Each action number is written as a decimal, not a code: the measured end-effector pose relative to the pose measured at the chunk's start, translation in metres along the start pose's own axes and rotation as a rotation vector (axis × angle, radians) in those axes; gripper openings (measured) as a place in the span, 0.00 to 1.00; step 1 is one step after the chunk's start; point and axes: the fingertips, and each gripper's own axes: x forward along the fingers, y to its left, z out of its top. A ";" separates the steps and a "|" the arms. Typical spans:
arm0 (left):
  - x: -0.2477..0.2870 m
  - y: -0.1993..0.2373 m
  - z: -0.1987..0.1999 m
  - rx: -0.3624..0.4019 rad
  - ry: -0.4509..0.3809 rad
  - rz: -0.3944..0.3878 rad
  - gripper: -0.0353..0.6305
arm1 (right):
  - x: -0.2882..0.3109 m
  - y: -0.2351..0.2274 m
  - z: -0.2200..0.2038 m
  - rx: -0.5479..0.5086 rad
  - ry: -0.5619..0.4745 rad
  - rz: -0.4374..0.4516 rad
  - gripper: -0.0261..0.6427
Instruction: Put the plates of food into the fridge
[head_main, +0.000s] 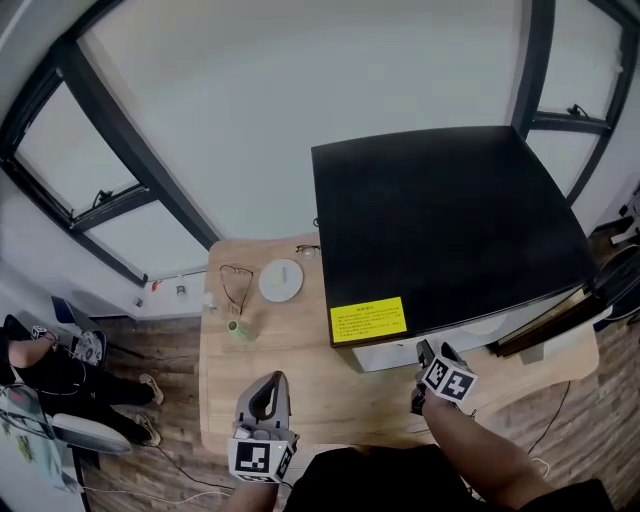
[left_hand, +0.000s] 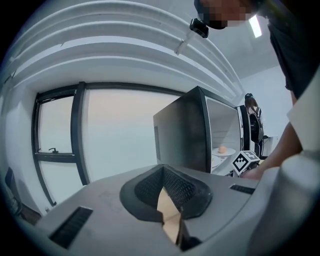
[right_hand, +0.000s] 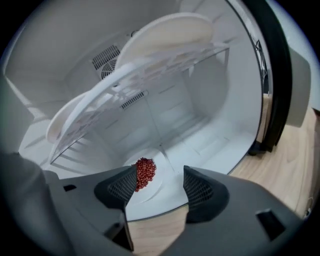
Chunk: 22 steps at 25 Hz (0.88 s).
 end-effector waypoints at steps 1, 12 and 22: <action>0.000 0.002 -0.001 -0.015 -0.005 -0.006 0.06 | -0.008 0.002 0.001 -0.013 -0.020 0.006 0.47; 0.003 0.000 -0.002 -0.101 -0.065 -0.150 0.06 | -0.106 0.042 0.031 -0.363 -0.240 0.057 0.25; -0.009 -0.014 -0.003 -0.086 -0.063 -0.216 0.06 | -0.185 0.077 0.044 -0.522 -0.356 0.147 0.12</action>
